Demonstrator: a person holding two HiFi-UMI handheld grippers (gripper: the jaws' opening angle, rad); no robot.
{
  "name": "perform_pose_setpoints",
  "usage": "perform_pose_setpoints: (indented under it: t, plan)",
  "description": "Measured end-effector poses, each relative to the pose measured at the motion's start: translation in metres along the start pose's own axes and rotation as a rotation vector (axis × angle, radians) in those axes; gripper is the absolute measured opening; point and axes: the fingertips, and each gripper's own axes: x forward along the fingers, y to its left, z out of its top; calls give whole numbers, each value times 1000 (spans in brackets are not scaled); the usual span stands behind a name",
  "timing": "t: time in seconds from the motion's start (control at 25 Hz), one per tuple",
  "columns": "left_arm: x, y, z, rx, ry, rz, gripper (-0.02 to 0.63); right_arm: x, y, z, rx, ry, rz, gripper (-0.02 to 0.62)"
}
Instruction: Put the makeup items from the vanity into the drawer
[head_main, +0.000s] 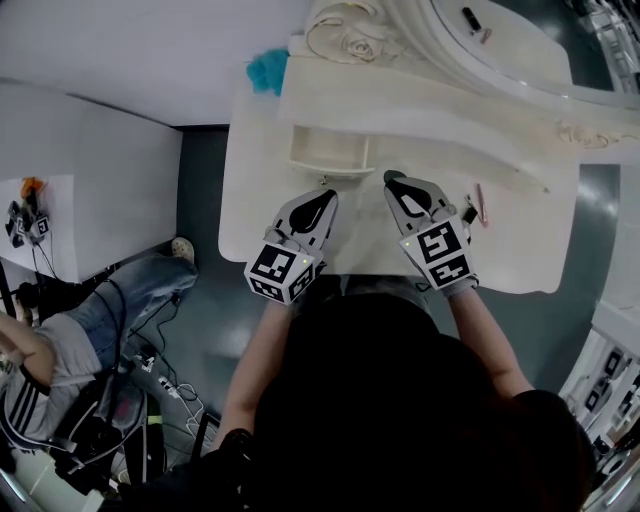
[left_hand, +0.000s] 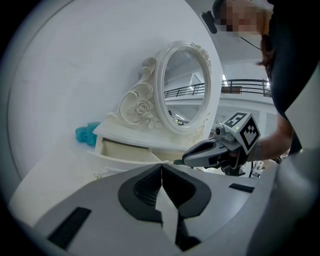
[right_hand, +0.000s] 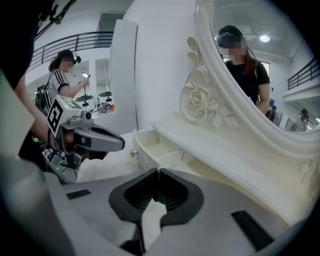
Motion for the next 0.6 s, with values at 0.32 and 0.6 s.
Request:
perform_pose_setpoints:
  t: [0.32, 0.6]
  plan:
    - [-12, 19, 5, -12, -18, -9, 12, 11, 14, 43, -34, -51, 3, 34]
    - [-18, 30, 3, -28, -24, -13, 12, 34, 30, 64, -44, -58, 54, 34]
